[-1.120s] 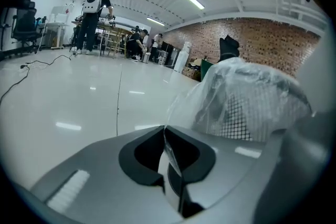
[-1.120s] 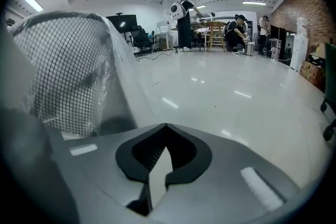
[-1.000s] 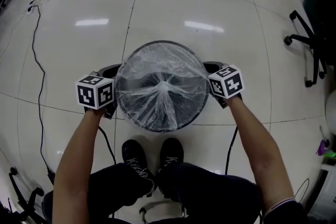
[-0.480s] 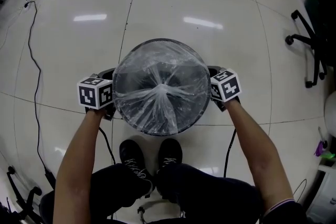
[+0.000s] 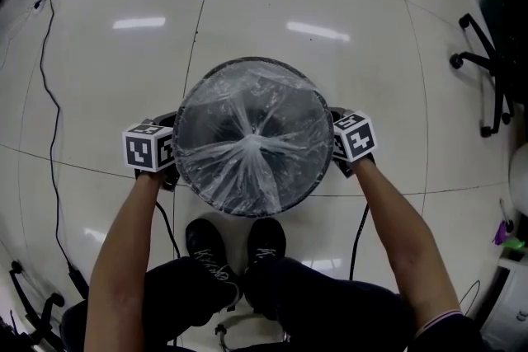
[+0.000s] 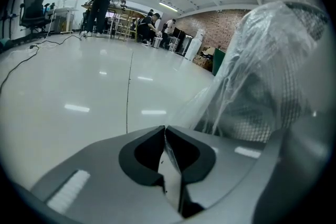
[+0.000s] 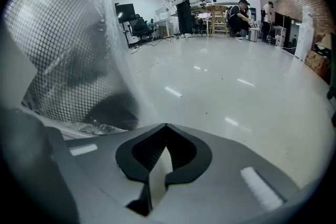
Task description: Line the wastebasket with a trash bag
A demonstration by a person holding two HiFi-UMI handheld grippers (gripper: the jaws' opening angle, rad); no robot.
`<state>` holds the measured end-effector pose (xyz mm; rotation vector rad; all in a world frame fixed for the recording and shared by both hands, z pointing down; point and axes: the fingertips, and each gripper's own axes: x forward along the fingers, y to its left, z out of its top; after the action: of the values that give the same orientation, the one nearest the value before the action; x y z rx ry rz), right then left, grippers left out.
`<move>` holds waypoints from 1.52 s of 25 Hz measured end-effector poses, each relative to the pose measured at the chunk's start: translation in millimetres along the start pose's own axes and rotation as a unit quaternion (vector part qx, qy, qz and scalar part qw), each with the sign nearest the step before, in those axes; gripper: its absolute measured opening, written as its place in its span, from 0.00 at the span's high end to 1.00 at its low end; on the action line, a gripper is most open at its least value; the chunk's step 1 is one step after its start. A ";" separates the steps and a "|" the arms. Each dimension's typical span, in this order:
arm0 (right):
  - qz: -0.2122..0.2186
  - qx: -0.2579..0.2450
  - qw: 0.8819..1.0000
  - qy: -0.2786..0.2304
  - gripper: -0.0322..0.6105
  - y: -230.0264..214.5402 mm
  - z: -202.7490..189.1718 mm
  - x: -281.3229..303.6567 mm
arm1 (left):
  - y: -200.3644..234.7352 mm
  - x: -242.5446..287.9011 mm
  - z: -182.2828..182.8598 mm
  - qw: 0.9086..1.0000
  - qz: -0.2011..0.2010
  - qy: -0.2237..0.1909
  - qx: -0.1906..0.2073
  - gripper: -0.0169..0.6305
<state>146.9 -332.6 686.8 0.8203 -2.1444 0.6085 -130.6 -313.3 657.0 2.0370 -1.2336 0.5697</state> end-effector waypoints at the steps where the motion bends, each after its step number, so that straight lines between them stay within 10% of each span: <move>1: 0.003 0.002 1.000 0.002 0.95 1.2 -1.3 1.4 | 0.4 1.5 -2.4 1.000 0.001 0.005 0.001 0.95; 24: 0.004 0.108 0.988 -0.115 0.70 -22.0 35.1 -90.6 | -0.8 -70.5 17.7 0.999 -0.018 -0.004 0.028 0.80; 38: 0.008 -0.049 0.978 -0.202 0.95 73.9 158.8 -210.8 | -73.3 -176.0 108.7 0.990 -0.024 -0.085 0.111 0.81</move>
<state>127.5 -307.9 414.6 0.9336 -2.5271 0.3596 -143.3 -265.8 443.1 2.3364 -1.2620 0.5410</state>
